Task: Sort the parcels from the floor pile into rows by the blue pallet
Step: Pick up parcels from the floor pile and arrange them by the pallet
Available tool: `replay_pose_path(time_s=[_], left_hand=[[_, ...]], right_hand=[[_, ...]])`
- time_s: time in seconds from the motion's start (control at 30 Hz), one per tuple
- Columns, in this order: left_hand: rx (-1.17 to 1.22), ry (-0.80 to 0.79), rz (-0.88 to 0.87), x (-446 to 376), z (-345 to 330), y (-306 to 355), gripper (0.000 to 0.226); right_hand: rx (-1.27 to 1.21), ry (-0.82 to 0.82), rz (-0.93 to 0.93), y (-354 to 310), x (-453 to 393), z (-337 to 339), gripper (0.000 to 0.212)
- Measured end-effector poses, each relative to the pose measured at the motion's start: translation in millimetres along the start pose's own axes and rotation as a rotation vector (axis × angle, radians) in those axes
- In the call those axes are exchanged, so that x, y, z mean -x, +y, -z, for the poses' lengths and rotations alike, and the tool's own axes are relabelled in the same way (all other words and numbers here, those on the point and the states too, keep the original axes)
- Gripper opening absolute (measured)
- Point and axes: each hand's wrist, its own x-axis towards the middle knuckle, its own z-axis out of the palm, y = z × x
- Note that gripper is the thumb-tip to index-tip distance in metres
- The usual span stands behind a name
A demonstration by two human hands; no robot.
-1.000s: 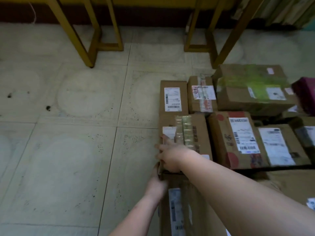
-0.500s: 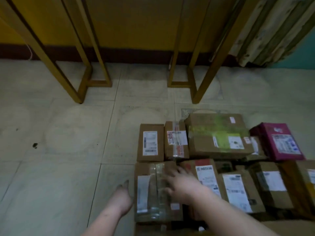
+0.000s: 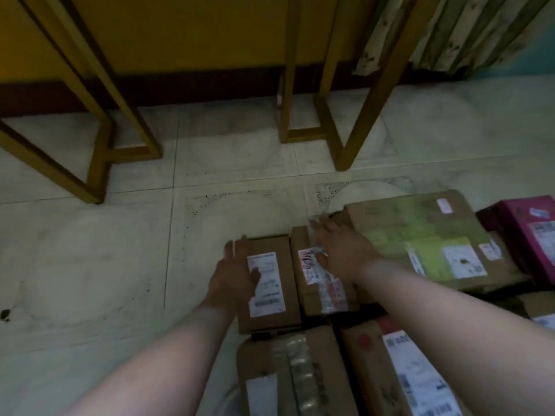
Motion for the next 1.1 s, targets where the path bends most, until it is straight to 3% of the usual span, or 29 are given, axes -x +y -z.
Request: replay_pose_path(time_s=[0.1, 0.23, 0.33, 0.47, 0.53, 0.63, 0.77, 0.87, 0.93, 1.0, 1.1], left_hand=[[-0.135, 0.009, -0.133, -41, 1, -2, 0.083], [-0.114, -0.132, -0.110, -70, -7, -12, 0.072], [-0.146, -0.212, -0.128, -61, -14, -17, 0.077], [-0.385, -0.346, -0.103, -71, -3, -18, 0.090], [-0.523, -0.323, -0.165, -75, 9, -1, 0.090], [-0.376, -0.237, -0.148, -69, 32, 64, 0.076], [-0.166, -0.060, -0.230, -82, 58, 165, 0.062], [0.038, -0.143, -0.232, -103, 54, 222, 0.057], [0.134, -0.223, -0.175, -118, 42, 253, 0.058], [0.245, -0.314, -0.089, -134, 28, 272, 0.066], [0.312, -0.524, 0.084, -159, 2, 272, 0.081]], right_hand=[[0.045, 0.027, -0.042, -8, -43, -16, 0.073], [-0.034, -0.052, -0.164, -8, -70, -36, 0.066], [-0.087, -0.064, -0.203, -8, -69, -46, 0.058], [-0.051, -0.135, -0.160, -15, -54, -29, 0.074], [-0.063, -0.063, -0.097, -18, -38, -14, 0.077], [-0.038, 0.185, 0.006, -7, -14, 10, 0.073], [-0.031, 0.375, -0.257, 58, 17, 56, 0.069], [-0.159, 0.454, -0.681, 127, 46, 61, 0.069], [-0.283, 0.456, -0.856, 171, 63, 43, 0.070], [-0.360, 0.411, -0.903, 210, 76, 15, 0.073], [-0.488, 0.316, -0.815, 240, 85, -27, 0.072]])
